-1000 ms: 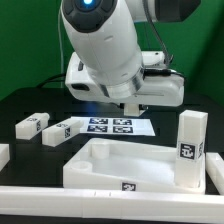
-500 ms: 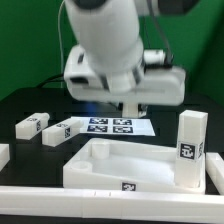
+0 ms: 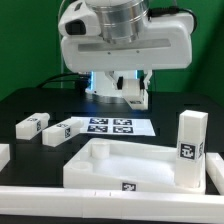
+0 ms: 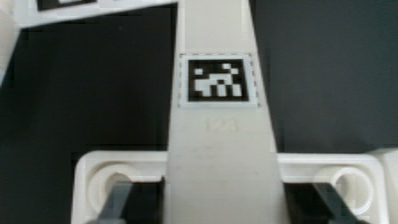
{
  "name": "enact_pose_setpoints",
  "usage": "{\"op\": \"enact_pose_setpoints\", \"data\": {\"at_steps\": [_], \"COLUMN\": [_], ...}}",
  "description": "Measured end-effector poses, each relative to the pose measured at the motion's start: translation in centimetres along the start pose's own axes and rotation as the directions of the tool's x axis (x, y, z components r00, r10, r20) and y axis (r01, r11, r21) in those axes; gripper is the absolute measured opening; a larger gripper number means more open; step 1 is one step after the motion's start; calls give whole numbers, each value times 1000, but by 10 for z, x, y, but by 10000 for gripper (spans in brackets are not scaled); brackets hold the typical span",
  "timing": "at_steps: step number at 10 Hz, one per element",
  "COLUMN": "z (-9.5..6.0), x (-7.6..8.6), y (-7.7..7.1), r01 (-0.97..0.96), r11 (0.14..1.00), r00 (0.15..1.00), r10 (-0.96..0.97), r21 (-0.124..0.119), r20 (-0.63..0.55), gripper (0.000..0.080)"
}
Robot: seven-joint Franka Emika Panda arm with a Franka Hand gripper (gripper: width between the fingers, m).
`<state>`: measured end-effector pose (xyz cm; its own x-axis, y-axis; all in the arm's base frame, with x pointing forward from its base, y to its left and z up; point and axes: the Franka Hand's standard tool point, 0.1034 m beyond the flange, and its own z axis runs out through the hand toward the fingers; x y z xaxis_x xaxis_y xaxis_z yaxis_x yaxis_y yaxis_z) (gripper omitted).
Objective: Assemble desk
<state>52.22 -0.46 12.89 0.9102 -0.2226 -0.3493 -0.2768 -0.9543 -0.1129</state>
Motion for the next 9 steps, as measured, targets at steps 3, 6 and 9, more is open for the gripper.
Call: {"op": "enact_pose_setpoints", "data": {"at_steps": [3, 6, 9], "z": [-16, -51, -45], "x": [9, 27, 31], "y": [-3, -8, -6], "r01": [39, 56, 57], "r11": [999, 998, 998], "r00": [973, 939, 861], "r10": [-41, -54, -60], "r21": [-10, -4, -22], "r20": [-225, -338, -505], "gripper": [291, 291, 291]}}
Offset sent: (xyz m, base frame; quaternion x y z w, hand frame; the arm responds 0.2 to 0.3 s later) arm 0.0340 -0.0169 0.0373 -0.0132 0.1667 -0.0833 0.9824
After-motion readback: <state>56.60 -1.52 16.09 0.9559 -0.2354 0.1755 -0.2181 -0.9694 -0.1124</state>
